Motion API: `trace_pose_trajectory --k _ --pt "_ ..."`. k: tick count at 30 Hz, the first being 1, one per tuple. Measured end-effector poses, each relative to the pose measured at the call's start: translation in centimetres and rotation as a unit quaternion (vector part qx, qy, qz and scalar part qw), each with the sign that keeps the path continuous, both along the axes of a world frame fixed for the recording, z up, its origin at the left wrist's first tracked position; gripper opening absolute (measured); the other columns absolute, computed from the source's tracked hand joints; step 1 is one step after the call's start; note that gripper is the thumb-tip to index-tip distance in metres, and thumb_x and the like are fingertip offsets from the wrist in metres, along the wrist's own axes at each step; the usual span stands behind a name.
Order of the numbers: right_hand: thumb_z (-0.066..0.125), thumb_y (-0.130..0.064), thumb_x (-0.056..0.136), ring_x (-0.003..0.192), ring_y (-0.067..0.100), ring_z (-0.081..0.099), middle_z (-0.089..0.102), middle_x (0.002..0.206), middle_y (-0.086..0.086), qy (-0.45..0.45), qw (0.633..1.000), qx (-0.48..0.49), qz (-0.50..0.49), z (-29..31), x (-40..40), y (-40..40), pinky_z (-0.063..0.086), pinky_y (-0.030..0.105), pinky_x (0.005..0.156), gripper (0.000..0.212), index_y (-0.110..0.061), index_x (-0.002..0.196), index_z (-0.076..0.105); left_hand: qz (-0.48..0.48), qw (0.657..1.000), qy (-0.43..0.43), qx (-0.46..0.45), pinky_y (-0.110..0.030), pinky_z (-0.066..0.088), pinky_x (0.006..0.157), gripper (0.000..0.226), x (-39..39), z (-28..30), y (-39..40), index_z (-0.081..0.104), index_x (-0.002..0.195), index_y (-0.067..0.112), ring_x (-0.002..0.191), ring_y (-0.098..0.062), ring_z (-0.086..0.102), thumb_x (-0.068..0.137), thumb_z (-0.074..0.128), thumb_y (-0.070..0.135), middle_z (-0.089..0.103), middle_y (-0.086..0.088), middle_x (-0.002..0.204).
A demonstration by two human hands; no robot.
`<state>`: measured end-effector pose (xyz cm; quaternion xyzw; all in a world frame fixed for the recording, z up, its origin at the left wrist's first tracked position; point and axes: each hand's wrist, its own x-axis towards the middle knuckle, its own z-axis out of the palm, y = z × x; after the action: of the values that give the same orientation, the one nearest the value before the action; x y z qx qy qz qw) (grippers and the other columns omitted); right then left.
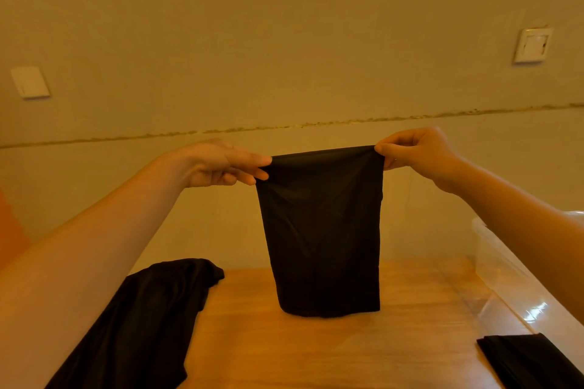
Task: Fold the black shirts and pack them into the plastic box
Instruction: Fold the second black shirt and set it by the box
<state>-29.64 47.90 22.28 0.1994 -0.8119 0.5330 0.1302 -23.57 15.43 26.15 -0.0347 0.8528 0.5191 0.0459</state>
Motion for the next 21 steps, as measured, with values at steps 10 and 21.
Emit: trace_pose_trajectory --k 10,21 --pt "0.065 -0.024 0.089 0.073 0.012 0.068 0.07 0.079 0.003 -0.026 0.996 0.09 -0.005 0.8 -1.9 0.2 0.047 0.018 0.068 0.015 -0.012 0.094 0.073 0.014 0.94 0.192 -0.283 -0.021 0.039 0.058 0.027 -1.7 -1.1 0.5 0.069 0.069 0.015 0.062 -0.008 0.05 0.081 0.073 0.039 0.062 0.003 0.068" --pt "0.06 -0.026 0.093 0.076 0.013 0.062 0.065 0.082 -0.002 0.081 0.987 0.119 -0.077 2.4 -4.3 -1.2 0.049 0.021 0.07 0.017 -0.015 0.101 0.07 0.111 0.883 0.359 -0.28 -0.041 0.051 0.079 0.024 -4.7 -1.1 1.1 0.076 0.096 0.014 0.081 -0.019 0.058 0.082 0.073 0.033 0.07 -0.003 0.093"
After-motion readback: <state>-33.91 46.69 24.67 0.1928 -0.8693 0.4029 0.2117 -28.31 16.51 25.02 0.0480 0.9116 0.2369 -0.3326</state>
